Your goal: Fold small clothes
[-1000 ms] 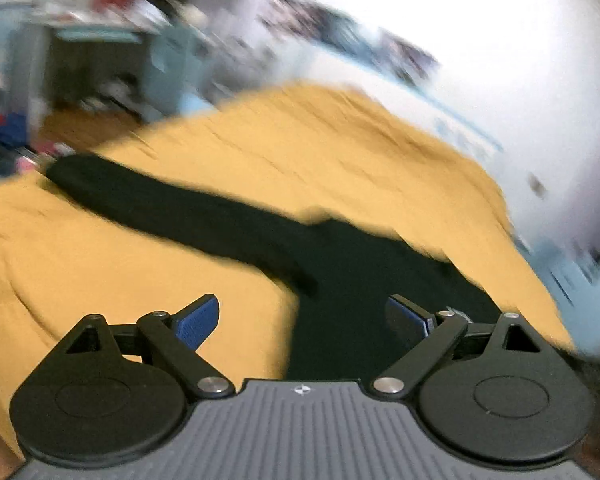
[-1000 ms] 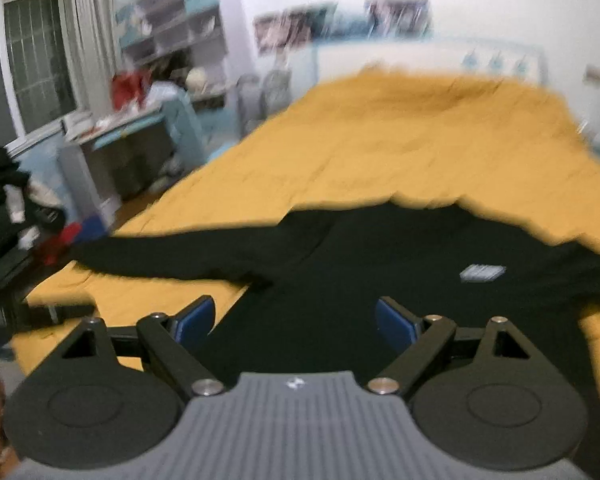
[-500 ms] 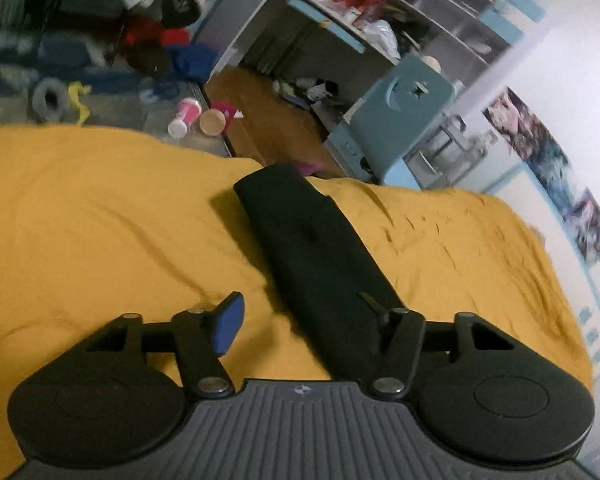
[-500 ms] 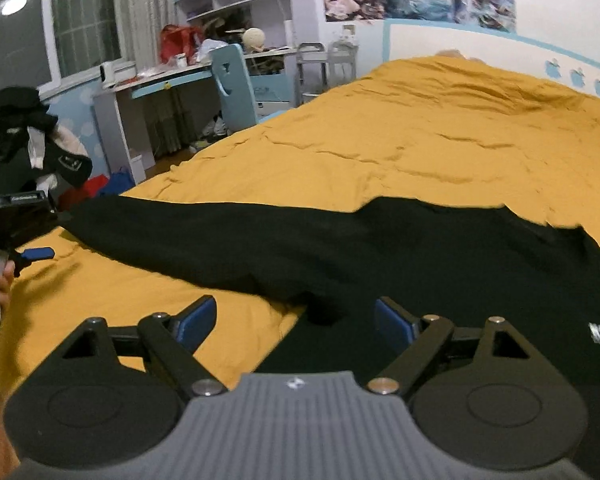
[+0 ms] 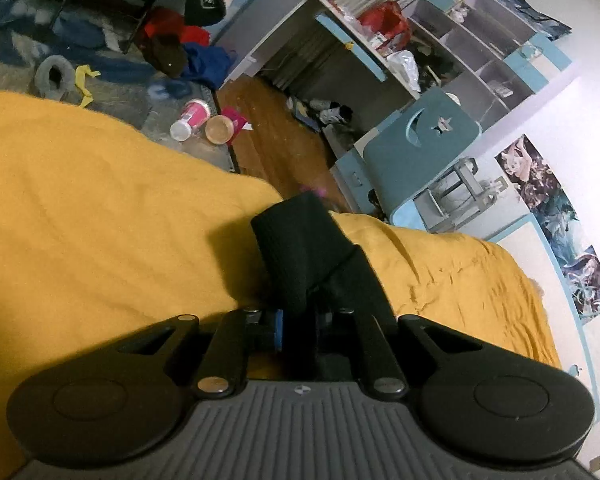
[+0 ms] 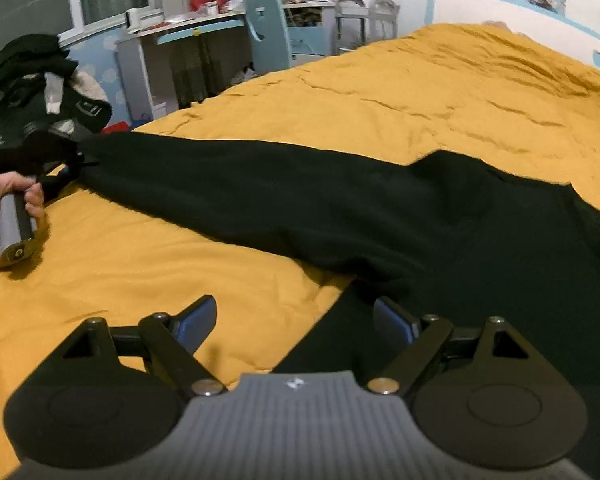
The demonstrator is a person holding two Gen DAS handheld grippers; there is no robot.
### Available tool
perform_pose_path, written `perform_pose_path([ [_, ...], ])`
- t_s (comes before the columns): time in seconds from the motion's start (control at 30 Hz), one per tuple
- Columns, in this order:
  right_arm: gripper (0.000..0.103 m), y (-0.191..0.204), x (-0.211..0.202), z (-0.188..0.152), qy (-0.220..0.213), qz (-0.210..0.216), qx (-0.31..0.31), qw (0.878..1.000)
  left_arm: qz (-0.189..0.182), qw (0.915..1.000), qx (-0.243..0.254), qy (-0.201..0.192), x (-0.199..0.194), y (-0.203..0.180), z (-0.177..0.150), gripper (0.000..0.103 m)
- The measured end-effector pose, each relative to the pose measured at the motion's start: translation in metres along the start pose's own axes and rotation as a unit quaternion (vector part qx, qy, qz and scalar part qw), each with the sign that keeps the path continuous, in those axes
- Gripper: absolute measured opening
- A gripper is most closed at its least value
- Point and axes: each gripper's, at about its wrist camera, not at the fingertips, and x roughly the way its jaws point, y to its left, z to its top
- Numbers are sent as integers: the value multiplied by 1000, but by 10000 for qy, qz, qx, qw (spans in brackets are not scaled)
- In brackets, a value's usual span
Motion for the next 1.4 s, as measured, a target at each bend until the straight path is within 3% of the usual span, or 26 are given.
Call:
perform_pose_path([
  [0.1, 81, -14, -11, -3, 37, -60, 155, 9999, -6, 10000, 82, -49, -4, -11, 2, 13],
  [0.2, 81, -28, -31, -11, 9, -210, 174, 9996, -247, 9995, 170, -104, -11, -36, 7, 13],
  [0.33, 81, -56, -70, -28, -140, -367, 276, 9988, -795, 9957, 458, -105, -31, -97, 5, 13],
  [0.47, 81, -96, -110, -49, -348, -445, 740, 9957, -1597, 9805, 1143, -82, -61, -185, -27, 13],
  [0.57, 81, -125, -139, -65, -416, -663, 1036, 9915, -2235, 9621, 1559, 122, -82, -249, -69, 13],
  [0.67, 81, -151, -168, -84, -528, -852, 1228, 9874, -2792, 9383, 1987, 456, -100, -305, -126, 13],
  [0.9, 81, -204, -218, -131, -579, -1180, 1741, 9759, -3457, 8909, 2701, 1176, -112, -369, -278, 13],
  [1.07, 81, -230, -237, -160, -507, -1379, 2007, 9686, -3504, 8647, 2919, 2107, -84, -375, -387, 12],
  [1.23, 81, -253, -246, -183, -383, -1630, 2300, 9587, -3180, 8378, 3380, 2877, -57, -348, -484, 13],
  [1.33, 81, -263, -248, -190, -318, -1800, 2445, 9523, -3014, 8122, 3759, 3289, -48, -334, -526, 23],
  [1.4, 81, -266, -249, -194, -305, -1858, 2489, 9500, -3007, 8009, 3845, 3469, -57, -329, -529, 25],
])
